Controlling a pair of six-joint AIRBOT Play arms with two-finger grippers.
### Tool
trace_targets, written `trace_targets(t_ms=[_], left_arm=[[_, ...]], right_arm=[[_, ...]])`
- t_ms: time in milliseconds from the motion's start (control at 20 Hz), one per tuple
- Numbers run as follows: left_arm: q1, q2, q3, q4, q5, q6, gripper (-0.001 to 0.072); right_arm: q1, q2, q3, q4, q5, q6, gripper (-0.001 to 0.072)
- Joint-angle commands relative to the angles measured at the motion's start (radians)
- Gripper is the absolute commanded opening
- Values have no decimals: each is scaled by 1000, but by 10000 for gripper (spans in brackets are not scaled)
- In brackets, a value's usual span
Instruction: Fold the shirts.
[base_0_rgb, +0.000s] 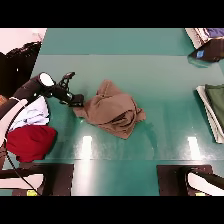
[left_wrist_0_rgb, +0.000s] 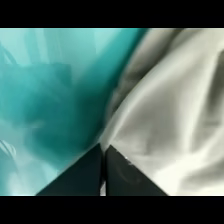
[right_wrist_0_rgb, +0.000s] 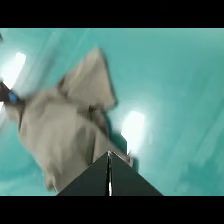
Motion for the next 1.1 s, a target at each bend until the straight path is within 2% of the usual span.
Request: trace_targets(t_ms=[0, 50, 100, 150, 250, 350, 600, 700, 750, 800, 850, 1050], left_arm=[[0, 1, 137, 37, -63, 5, 24], [0, 4, 177, 37, -68, 5, 24], [0, 11, 208, 36, -66, 5, 24], [0, 13, 234, 35, -67, 5, 24], [0, 13, 267, 35, -65, 5, 24], [0, 13, 266, 35, -65, 5, 24], [0, 13, 266, 38, -64, 5, 24], [0, 13, 266, 39, -64, 5, 24], [0, 13, 266, 39, -66, 5, 24], [0, 13, 266, 39, -67, 5, 24], [1, 13, 266, 40, -67, 5, 24], [1, 95, 298, 168, -29, -23, 23]], right_arm=[[2, 23, -257, -64, -19, 0, 18], [2, 23, -361, -56, -51, 0, 116], [2, 17, -465, -46, -96, 0, 382], [9, 3, -568, -23, -143, 0, 479], [34, -52, -723, 26, -249, -16, 477], [89, -123, -804, 74, -335, -74, 476], [220, -282, -762, 135, -404, -113, 476], [254, -319, -714, 132, -404, -113, 423], [266, -330, -691, 122, -407, -113, 331], [267, -333, -675, 117, -416, -113, 159], [267, -330, -663, 108, -427, -113, 17], [199, -216, -568, 19, -443, -76, 14]])
